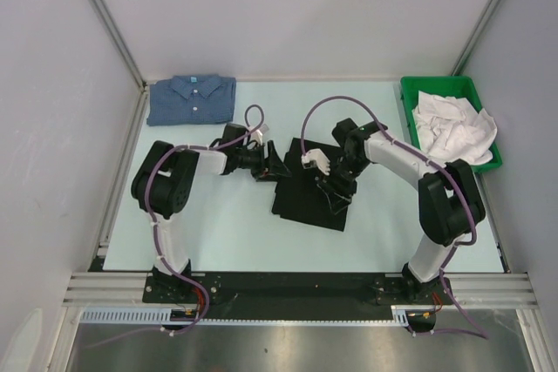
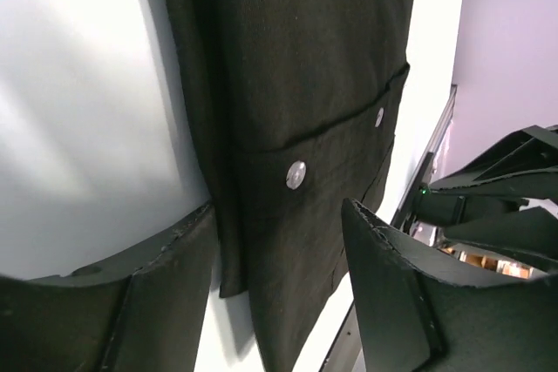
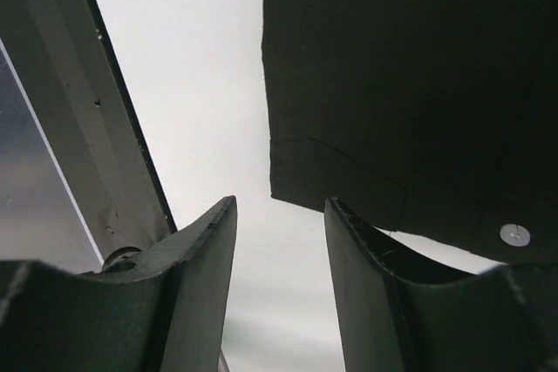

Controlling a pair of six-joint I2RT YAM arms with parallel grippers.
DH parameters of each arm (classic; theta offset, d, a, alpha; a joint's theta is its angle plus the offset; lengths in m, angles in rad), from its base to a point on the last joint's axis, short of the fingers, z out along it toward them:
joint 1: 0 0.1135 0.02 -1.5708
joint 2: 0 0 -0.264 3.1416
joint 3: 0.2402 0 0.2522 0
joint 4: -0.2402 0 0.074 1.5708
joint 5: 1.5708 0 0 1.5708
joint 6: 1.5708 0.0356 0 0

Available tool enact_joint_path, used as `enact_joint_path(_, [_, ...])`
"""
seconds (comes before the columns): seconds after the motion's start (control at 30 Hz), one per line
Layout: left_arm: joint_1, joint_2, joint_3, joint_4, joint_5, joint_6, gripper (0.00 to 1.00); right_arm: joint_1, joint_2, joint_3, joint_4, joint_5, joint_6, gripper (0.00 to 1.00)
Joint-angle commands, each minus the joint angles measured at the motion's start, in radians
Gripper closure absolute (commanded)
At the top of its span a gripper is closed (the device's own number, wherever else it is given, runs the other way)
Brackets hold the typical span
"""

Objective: Fold and stack the long sleeve shirts
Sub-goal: Fold the shirt

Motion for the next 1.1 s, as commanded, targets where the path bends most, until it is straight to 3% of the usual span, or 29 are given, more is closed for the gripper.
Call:
enact_joint_path(0.0, [-0.023, 0.020, 0.005, 0.044, -0.068, -0.042, 0.36, -0.039, 0.038, 0.071, -0.065, -0.052, 0.014, 0.50])
enact_joint_path(0.17, [-0.014, 0.003, -0.019, 0.101, -0.085, -0.028, 0.37, -0.072, 0.056, 0.082, -0.063, -0.043, 0.009, 0.49])
enact_joint_path(0.47, [-0.020, 0.126, 0.010, 0.256, -0.060, -0.131, 0.46, -0.147, 0.076, 0.119, -0.059, -0.047, 0.054, 0.48])
enact_joint_path(0.6, [-0.020, 0.169, 0.007, 0.314, -0.033, -0.193, 0.63, -0.173, 0.076, 0.119, -0.027, -0.041, 0.090, 0.48])
enact_joint_path(0.7, [-0.014, 0.147, -0.010, 0.327, -0.034, -0.178, 0.84, -0.199, 0.078, 0.116, 0.010, -0.047, 0.126, 0.48])
enact_joint_path(0.73, [-0.006, 0.130, -0.011, 0.293, -0.048, -0.166, 0.96, -0.206, 0.076, 0.114, 0.033, -0.052, 0.158, 0.48])
enact_joint_path(0.77, [-0.002, 0.095, -0.010, 0.264, -0.054, -0.148, 1.00, -0.222, 0.079, 0.113, 0.042, -0.063, 0.178, 0.48])
enact_joint_path(0.87, [0.032, -0.015, 0.030, 0.057, -0.098, -0.013, 1.00, -0.252, 0.075, 0.096, 0.097, -0.093, 0.270, 0.49])
enact_joint_path(0.9, [0.040, -0.038, 0.051, -0.021, -0.114, 0.094, 1.00, -0.262, 0.075, 0.081, 0.117, -0.101, 0.297, 0.49])
enact_joint_path(0.93, [0.050, -0.061, 0.079, -0.187, -0.153, 0.156, 1.00, -0.269, 0.070, 0.070, 0.162, -0.119, 0.361, 0.48])
enact_joint_path(1.07, [0.067, -0.158, 0.247, -0.541, -0.287, 0.433, 1.00, -0.308, 0.071, 0.022, 0.294, -0.161, 0.536, 0.48])
